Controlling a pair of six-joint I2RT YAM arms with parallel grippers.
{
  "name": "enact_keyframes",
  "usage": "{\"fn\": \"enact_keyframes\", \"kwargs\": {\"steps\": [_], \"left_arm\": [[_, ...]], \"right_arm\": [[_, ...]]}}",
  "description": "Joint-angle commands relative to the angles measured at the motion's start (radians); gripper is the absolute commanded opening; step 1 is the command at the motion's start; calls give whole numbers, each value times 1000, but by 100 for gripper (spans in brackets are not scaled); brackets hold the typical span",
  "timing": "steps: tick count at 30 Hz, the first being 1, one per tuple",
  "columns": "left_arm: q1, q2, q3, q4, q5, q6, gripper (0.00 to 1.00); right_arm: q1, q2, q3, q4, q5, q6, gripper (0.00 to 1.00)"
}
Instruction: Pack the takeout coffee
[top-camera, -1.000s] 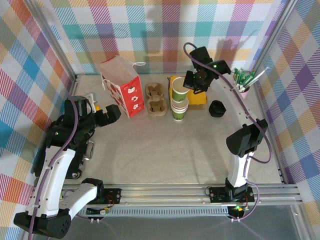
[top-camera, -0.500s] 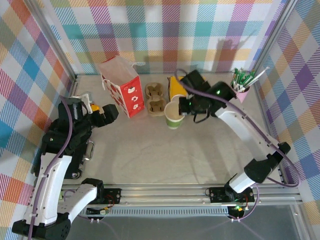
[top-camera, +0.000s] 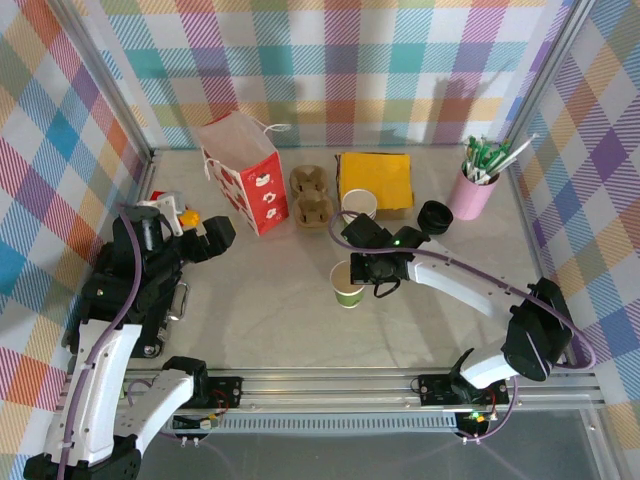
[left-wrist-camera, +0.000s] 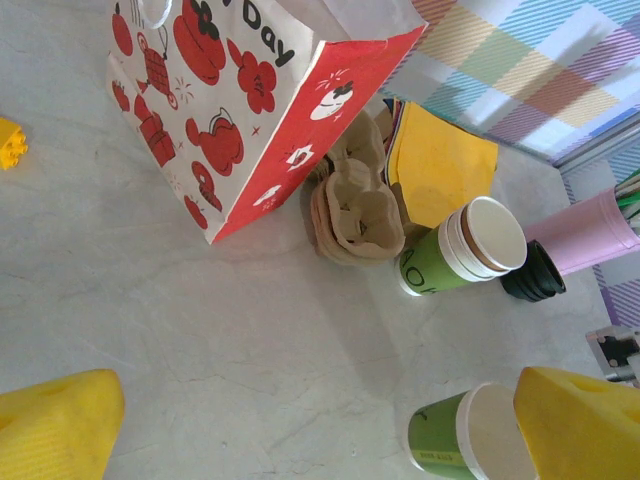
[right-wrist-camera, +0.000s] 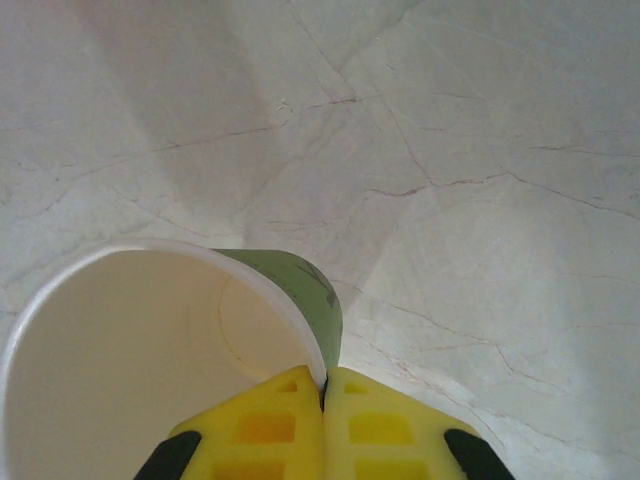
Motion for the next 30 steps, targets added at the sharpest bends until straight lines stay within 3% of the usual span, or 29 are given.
{"fn": "enact_keyframes", "kwargs": {"steps": [1, 22, 30], "left_arm": [[-7, -6, -16, -13, 2, -4, 100], [-8, 3, -4, -14, -6, -2, 100], [-7, 10, 8, -24, -17, 10, 100]], "right_arm": [[9, 2, -12, 97, -8, 32, 0], [17, 33, -59, 115, -9, 35, 9], [17, 38, -54, 108, 4, 24, 18]]}}
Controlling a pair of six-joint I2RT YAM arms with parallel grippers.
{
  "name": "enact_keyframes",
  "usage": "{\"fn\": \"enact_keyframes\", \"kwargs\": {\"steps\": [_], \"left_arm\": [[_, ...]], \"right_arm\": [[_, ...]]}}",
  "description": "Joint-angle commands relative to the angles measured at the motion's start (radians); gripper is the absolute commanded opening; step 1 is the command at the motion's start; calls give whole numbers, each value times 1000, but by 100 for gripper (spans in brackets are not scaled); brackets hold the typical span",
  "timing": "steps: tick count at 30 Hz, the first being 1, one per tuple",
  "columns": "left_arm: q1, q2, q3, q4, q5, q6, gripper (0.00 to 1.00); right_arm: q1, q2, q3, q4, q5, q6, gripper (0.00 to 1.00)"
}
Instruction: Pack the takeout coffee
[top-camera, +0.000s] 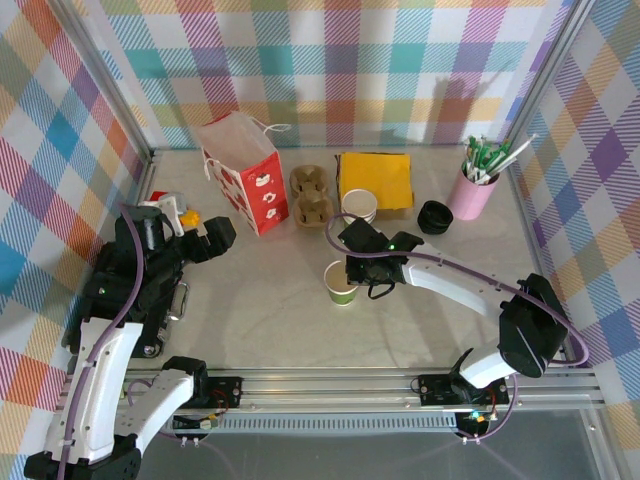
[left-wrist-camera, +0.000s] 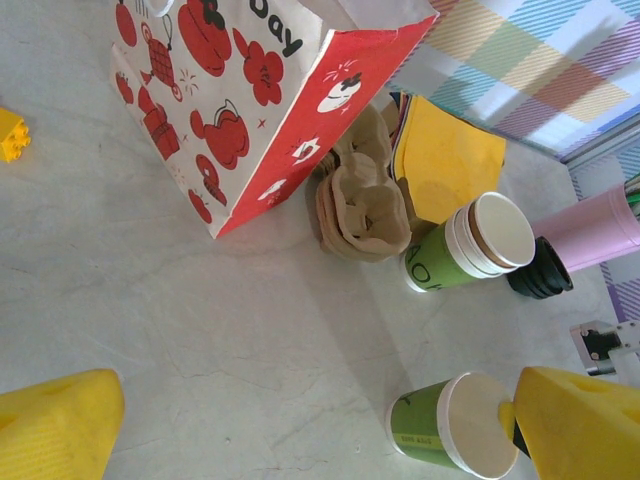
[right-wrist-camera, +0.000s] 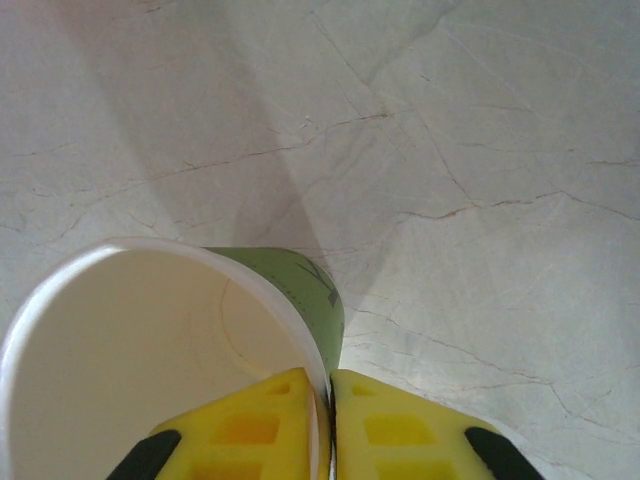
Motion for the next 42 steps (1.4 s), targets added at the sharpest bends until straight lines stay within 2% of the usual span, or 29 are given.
{"fn": "enact_keyframes", "kwargs": {"steps": [1, 3, 5, 10, 14, 18, 25, 34, 39, 42], "left_arm": [[-7, 3, 17, -25, -15, 10, 100], [-7, 2, 21, -27, -14, 12, 100], [-7, 1, 25, -28, -13, 12, 100], [-8, -2, 38, -35, -16, 18, 100], [-7, -8, 43, -41, -16, 20, 100], [-7, -14, 45, -37, -5, 19, 100], [-7, -26, 48, -21, 38, 26, 100], [-7, -38, 47, -13, 71, 36, 100], [-7, -44, 50, -22, 74, 49, 100], [-7, -48, 43, -21, 76, 48, 100]], "right_arm": [[7, 9, 1, -11, 16, -2, 19], [7, 1, 19, -38, 25, -7, 25], [7, -18, 48, -73, 47, -15, 35], [-20, -88, 139, -198, 144, -57, 40], [-113, -138, 188, -250, 197, -129, 40], [-286, -132, 210, -231, 179, -219, 40], [-469, 44, 294, -160, 162, -356, 40], [-557, 317, 437, -146, 149, -452, 44], [-585, 394, 480, -141, 147, -489, 53], [-600, 429, 499, -138, 142, -506, 54]]}}
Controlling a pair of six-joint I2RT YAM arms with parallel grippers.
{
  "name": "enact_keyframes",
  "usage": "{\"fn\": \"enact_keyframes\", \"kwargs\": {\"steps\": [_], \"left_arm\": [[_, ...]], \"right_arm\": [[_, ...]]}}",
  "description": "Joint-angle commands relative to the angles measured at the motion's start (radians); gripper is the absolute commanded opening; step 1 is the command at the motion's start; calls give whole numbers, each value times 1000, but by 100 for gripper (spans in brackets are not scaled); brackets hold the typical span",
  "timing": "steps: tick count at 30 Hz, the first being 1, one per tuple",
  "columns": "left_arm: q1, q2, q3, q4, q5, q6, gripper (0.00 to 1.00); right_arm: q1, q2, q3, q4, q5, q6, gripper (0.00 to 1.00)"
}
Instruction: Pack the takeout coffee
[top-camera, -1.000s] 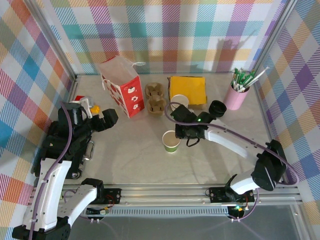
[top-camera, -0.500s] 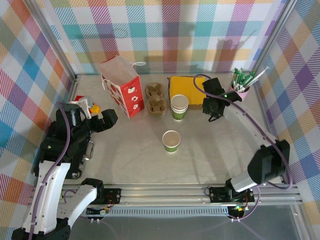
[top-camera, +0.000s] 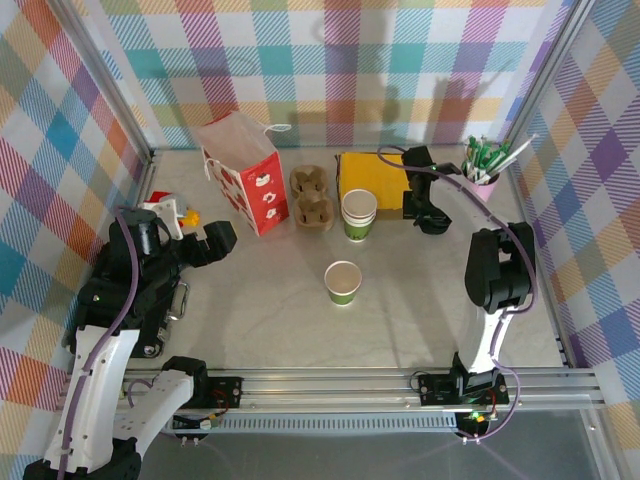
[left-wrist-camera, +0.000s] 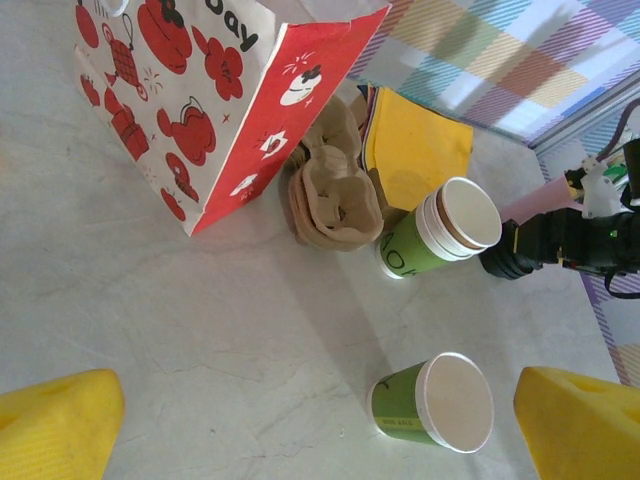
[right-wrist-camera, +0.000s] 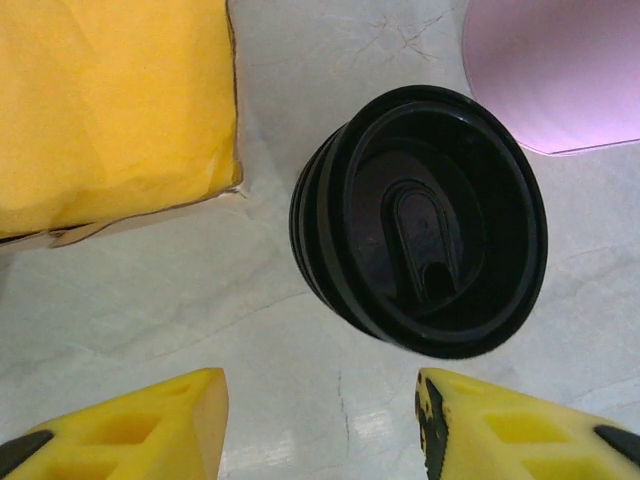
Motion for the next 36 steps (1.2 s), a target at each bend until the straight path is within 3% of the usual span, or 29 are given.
{"fn": "enact_keyframes", "kwargs": {"steps": [1, 15, 31, 36], "left_arm": [[-7, -19, 26, 1, 20, 20, 100], [-7, -21, 16, 3, 24, 19, 100], [-7, -18, 8, 8, 26, 14, 100], [-7, -18, 11, 8, 27, 15, 100]], "right_arm": [[-19, 33, 47, -6, -10, -41, 54], [-44, 127, 106, -21, 6, -64, 47], [-49, 138, 125, -36, 16, -76, 20], [-49, 145, 131, -40, 19, -81, 28]]}}
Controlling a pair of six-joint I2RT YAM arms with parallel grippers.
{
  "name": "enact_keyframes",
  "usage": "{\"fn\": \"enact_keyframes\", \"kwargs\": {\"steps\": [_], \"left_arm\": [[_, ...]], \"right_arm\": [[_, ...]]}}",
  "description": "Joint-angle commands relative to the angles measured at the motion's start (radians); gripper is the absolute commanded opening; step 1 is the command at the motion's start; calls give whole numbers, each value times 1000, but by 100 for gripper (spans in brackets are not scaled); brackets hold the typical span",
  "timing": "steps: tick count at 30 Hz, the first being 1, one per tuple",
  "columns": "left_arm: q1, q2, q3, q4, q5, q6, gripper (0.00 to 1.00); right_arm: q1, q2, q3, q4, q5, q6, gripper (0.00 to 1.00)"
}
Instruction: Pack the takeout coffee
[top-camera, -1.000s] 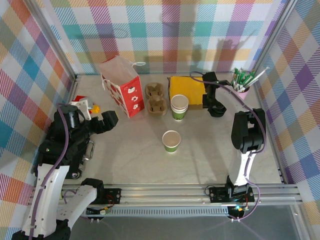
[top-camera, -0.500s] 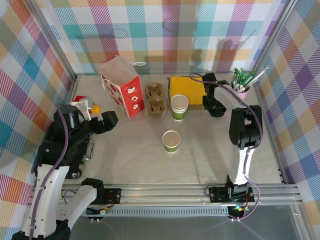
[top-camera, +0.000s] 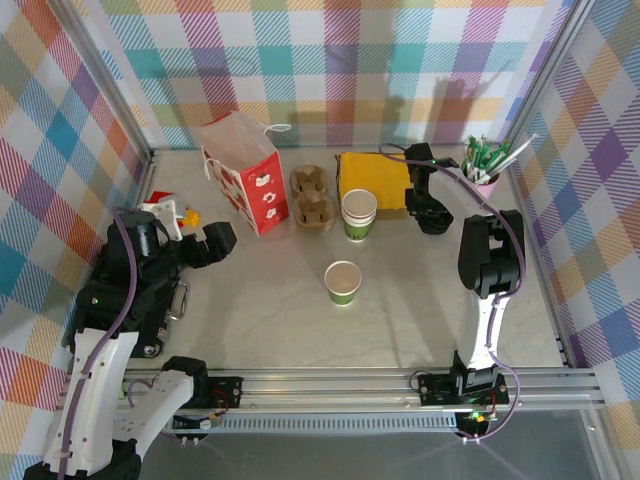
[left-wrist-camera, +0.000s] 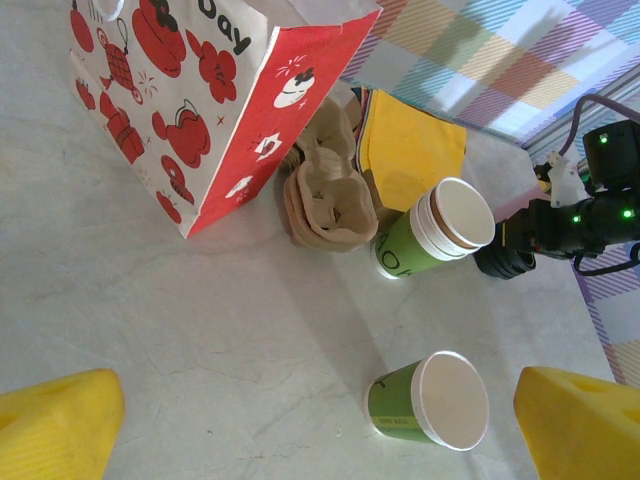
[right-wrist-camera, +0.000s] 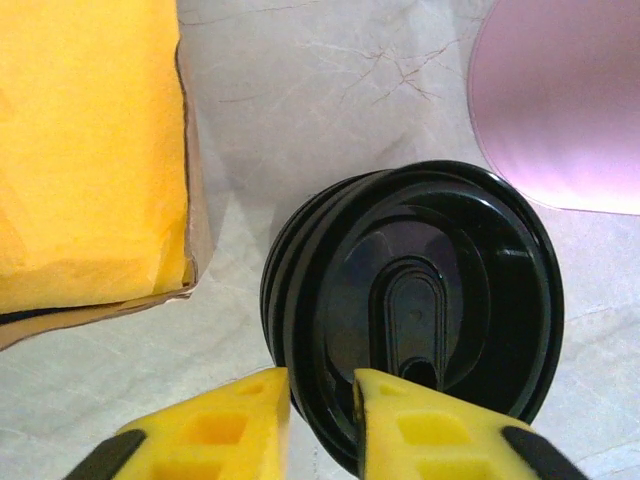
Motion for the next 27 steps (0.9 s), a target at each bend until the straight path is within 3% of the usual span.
{"fn": "enact_keyframes", "kwargs": {"steps": [1, 15, 27], "left_arm": [[-7, -7, 11, 6, 18, 13, 100], [-7, -4, 8, 14, 23, 12, 100], [-8, 2, 9, 16, 23, 14, 100]], "right_arm": [[-8, 15, 25, -29, 18, -13, 30], [-21, 44, 36, -47, 0, -9, 31], [-27, 47, 42, -52, -6, -8, 24]]}}
